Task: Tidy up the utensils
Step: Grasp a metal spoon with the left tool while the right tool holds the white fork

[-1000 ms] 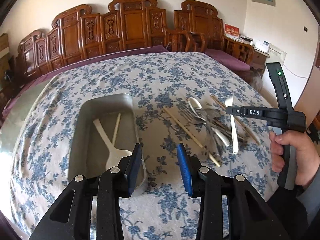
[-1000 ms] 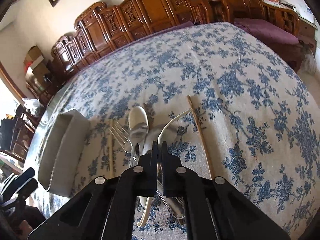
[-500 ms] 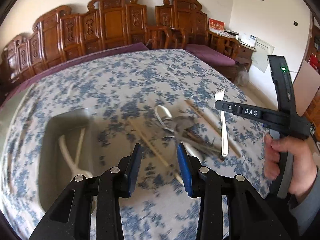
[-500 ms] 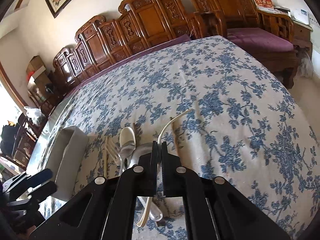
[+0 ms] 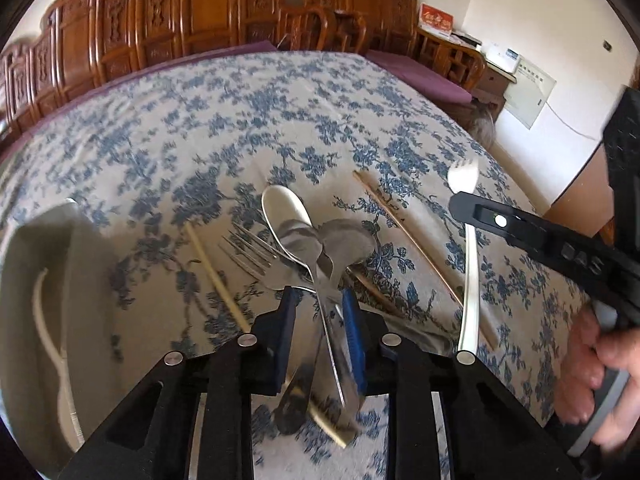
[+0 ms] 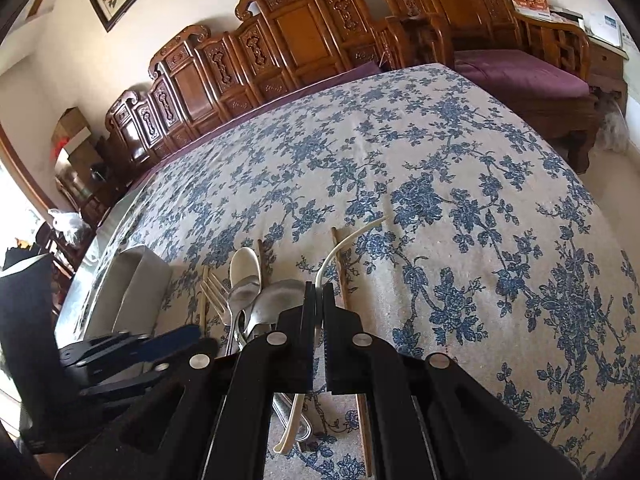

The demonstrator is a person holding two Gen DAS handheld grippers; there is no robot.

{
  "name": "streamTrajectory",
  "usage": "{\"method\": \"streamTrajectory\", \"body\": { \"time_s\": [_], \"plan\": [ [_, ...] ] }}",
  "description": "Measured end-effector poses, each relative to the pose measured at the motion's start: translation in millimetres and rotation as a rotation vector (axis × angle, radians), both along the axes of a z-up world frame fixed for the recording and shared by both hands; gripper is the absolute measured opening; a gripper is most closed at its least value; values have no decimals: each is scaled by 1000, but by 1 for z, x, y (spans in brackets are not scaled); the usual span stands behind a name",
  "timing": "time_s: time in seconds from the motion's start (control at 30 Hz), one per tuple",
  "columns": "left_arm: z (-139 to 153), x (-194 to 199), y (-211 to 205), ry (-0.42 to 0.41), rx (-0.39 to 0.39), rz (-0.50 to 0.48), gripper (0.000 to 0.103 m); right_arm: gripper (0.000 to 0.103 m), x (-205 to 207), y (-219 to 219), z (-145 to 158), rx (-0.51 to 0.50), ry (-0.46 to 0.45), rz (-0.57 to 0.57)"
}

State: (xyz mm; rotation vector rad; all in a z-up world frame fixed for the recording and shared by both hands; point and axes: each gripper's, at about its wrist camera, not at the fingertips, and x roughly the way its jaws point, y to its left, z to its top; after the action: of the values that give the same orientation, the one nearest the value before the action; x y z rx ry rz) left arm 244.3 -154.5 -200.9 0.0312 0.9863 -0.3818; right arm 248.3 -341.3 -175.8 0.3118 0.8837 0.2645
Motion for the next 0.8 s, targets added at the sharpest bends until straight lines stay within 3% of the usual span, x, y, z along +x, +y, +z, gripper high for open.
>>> {"method": "streamTrajectory", "body": {
  "time_s": [0.33, 0.43, 0.8],
  "plan": [
    [-17, 18, 0, 52, -9, 35, 16, 4, 1, 4, 1, 7, -2, 15],
    [-16, 18, -2, 55, -3, 25, 5, 4, 2, 4, 0, 10, 1, 11],
    [-16, 14, -3, 74, 6, 12, 4, 4, 1, 8, 0, 5, 0, 21]
  ]
}}
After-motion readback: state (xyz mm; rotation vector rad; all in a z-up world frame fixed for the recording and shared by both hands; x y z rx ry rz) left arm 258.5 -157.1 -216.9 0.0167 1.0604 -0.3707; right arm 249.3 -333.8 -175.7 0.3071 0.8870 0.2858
